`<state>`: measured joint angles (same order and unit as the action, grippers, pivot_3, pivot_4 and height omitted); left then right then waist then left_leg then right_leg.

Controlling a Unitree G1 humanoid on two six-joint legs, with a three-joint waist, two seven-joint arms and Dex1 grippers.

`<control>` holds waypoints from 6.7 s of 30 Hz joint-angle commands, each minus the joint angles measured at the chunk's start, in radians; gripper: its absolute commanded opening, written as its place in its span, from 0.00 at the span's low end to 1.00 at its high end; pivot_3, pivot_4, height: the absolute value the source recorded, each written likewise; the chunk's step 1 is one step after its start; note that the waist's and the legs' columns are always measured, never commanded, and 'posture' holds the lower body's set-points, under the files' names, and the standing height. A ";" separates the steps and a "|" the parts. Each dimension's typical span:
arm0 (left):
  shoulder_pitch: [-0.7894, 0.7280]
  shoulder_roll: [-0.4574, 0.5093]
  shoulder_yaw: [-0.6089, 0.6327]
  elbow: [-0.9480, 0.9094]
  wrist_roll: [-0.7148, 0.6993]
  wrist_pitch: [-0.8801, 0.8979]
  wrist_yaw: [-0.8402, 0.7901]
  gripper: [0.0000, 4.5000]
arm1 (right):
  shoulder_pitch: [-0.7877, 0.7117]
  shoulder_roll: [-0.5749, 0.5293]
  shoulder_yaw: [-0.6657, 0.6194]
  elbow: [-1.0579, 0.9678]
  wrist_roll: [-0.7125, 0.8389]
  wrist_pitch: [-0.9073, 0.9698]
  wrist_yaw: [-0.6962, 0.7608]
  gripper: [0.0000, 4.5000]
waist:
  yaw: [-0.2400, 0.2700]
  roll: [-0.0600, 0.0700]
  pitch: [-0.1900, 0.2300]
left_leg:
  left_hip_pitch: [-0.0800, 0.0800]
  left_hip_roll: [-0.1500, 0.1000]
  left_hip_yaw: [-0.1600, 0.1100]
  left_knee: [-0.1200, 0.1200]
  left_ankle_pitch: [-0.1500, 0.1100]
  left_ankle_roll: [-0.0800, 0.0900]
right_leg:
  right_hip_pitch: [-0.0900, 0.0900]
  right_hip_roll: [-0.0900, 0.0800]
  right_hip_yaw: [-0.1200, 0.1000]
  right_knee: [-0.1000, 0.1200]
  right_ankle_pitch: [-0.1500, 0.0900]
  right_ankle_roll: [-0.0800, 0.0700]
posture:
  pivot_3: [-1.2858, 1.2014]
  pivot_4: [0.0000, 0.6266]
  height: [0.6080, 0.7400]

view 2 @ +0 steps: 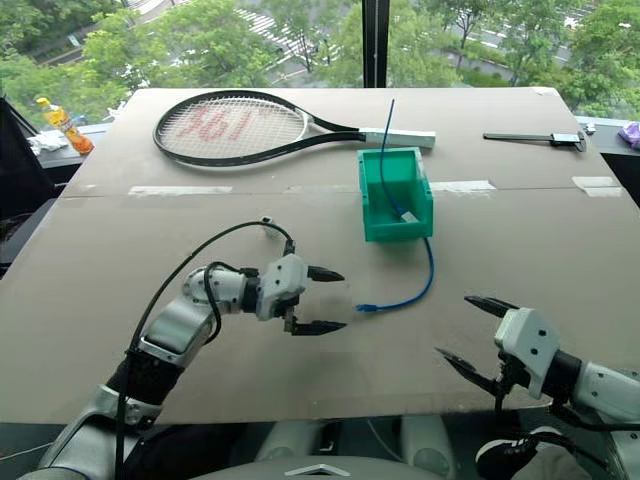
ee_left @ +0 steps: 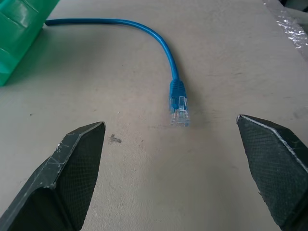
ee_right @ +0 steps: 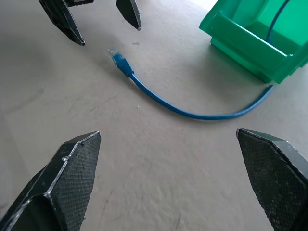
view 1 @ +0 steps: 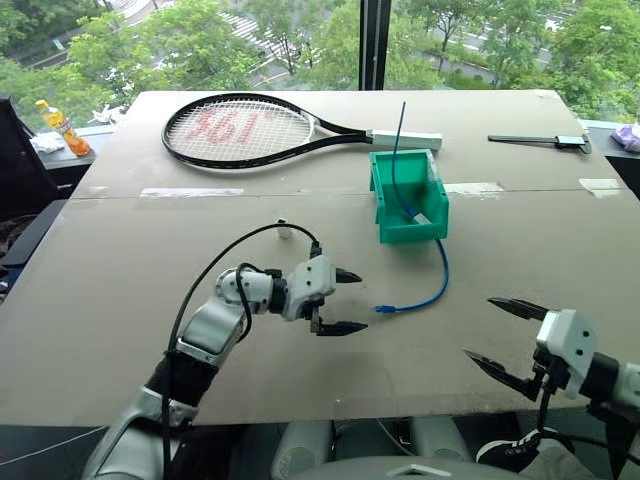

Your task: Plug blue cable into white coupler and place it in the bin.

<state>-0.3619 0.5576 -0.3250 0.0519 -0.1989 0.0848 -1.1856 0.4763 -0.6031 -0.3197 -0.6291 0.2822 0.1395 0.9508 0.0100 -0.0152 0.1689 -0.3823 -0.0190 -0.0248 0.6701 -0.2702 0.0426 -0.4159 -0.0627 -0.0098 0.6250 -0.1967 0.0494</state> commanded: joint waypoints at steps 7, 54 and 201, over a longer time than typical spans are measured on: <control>-0.059 -0.062 -0.055 0.115 0.059 -0.104 -0.055 0.38 | 0.044 0.014 0.001 -0.117 0.005 -0.006 -0.103 1.00 | 0.006 0.000 0.000 | -0.001 0.000 -0.001 0.000 0.000 0.000 | 0.000 0.000 0.000 0.000 0.000 0.000 | 0.52 0.24 1.00; -0.148 -0.235 0.083 0.094 -0.005 -0.533 0.066 0.00 | -0.418 0.311 0.263 -0.189 0.996 0.516 -1.110 0.28 | 0.002 0.000 0.000 | -0.002 -0.001 -0.003 0.000 0.000 0.001 | -0.001 0.000 -0.001 0.000 0.002 -0.001 | 0.52 0.24 1.00; -0.224 -0.143 -0.020 0.180 0.170 0.040 0.039 0.16 | -0.924 0.032 0.702 0.220 0.100 0.707 -0.380 0.00 | -0.020 -0.006 0.002 | -0.002 -0.002 -0.003 0.001 0.000 0.001 | -0.001 0.000 -0.001 0.001 0.005 -0.001 | 0.52 0.24 1.00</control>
<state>-0.5778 0.4150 -0.3459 0.2494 -0.0254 0.1317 -1.1479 -0.4583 -0.5515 0.3439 -0.4171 0.4170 0.8037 0.5613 -0.0097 -0.0215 0.1713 -0.3844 -0.0208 -0.0283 0.6707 -0.2702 0.0433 -0.4172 -0.0627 -0.0112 0.6263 -0.1915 0.0488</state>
